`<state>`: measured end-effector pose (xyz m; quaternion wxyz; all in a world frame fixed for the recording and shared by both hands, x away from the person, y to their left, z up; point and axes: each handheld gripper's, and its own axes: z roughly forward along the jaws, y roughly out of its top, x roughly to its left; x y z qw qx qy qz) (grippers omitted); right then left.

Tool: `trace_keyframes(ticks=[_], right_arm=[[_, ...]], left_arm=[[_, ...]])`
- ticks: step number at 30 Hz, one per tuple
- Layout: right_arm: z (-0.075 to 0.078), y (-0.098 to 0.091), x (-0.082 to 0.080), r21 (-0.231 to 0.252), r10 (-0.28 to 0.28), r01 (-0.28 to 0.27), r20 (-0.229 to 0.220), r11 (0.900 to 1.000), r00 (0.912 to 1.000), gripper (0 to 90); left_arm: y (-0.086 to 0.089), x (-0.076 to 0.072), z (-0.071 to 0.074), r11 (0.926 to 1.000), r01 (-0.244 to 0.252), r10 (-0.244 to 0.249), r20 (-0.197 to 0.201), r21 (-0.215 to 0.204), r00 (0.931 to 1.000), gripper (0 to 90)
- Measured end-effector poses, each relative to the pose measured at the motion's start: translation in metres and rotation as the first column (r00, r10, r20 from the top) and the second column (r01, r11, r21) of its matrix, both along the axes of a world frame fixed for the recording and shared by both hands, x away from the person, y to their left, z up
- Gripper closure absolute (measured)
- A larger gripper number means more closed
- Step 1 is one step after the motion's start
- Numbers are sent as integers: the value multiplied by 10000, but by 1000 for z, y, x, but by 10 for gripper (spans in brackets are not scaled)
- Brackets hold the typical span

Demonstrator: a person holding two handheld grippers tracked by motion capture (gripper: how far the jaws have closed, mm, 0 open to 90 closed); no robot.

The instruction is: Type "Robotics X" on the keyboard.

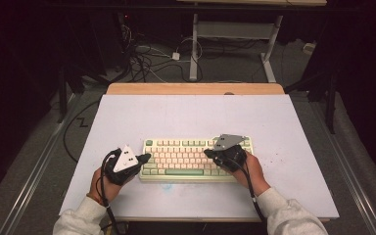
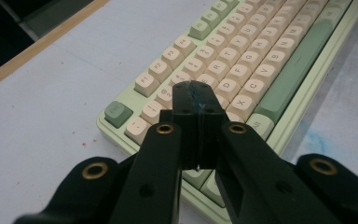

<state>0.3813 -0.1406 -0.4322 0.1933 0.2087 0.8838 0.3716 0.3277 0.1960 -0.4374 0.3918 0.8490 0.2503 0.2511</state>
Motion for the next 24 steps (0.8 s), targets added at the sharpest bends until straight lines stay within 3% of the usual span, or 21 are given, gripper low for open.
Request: trace_keyframes(ticks=[15, 24], right_arm=[[-7, 15, 7, -450, 149, -156, -168, 9989, 9997, 900], [-10, 18, 12, -630, -43, 24, -301, 9980, 9995, 900]], left_arm=[[0, 0, -1, 10000, 77, -77, -72, 59, 9999, 873], [0, 1, -2, 10000, 86, -85, -109, 50, 9999, 873]])
